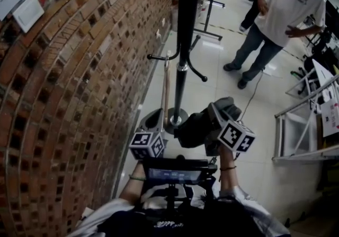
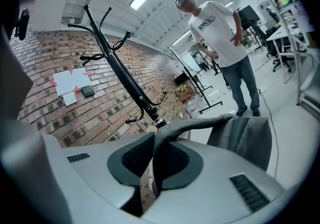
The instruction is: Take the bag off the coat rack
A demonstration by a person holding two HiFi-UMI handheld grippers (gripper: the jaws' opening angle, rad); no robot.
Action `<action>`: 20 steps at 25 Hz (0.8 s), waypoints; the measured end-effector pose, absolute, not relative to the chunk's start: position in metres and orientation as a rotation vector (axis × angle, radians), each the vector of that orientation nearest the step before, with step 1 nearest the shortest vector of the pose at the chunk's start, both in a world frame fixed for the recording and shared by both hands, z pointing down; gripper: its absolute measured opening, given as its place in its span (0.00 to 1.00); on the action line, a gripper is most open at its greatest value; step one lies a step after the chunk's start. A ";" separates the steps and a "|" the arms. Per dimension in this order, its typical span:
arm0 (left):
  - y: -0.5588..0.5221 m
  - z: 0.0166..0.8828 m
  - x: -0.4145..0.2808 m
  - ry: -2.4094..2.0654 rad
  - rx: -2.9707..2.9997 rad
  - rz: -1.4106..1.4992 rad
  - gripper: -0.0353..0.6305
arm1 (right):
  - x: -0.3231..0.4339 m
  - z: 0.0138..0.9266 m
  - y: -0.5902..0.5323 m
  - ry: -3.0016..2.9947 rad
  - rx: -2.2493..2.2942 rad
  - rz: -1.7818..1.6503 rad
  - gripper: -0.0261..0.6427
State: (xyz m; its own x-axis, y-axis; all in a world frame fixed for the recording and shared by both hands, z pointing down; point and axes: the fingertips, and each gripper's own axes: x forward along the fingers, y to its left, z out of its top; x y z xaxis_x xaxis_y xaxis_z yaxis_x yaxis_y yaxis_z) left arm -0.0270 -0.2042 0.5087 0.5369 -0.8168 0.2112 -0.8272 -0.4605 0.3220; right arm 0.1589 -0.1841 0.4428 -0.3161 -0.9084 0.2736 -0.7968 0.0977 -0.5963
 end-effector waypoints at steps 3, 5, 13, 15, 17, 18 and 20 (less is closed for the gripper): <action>-0.203 0.510 -0.021 -1.328 2.409 0.048 0.07 | 0.167 0.457 -0.174 2.172 -1.754 -1.036 0.09; -0.202 0.510 -0.017 -1.314 2.419 0.050 0.07 | 0.170 0.465 -0.169 2.160 -1.760 -1.048 0.09; -0.201 0.511 -0.010 -1.291 2.443 0.075 0.07 | 0.172 0.484 -0.163 2.136 -1.759 -1.070 0.09; -0.201 0.511 -0.010 -1.291 2.444 0.077 0.07 | 0.171 0.486 -0.164 2.136 -1.751 -1.066 0.09; -0.201 0.511 -0.010 -1.294 2.442 0.076 0.07 | 0.171 0.488 -0.164 2.138 -1.744 -1.065 0.09; -0.201 0.511 -0.010 -1.296 2.441 0.074 0.07 | 0.171 0.489 -0.164 2.140 -1.744 -1.067 0.09; -0.200 0.510 -0.009 -1.297 2.438 0.073 0.07 | 0.172 0.491 -0.164 2.145 -1.747 -1.070 0.09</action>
State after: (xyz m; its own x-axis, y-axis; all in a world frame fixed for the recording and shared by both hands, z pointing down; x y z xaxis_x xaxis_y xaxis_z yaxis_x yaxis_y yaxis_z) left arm -0.0094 -0.2004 0.5104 0.5733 -0.7896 0.2185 -0.8091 -0.5038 0.3024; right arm 0.1725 -0.1636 0.4906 -0.2962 -0.9084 0.2952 -0.7824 0.0534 -0.6205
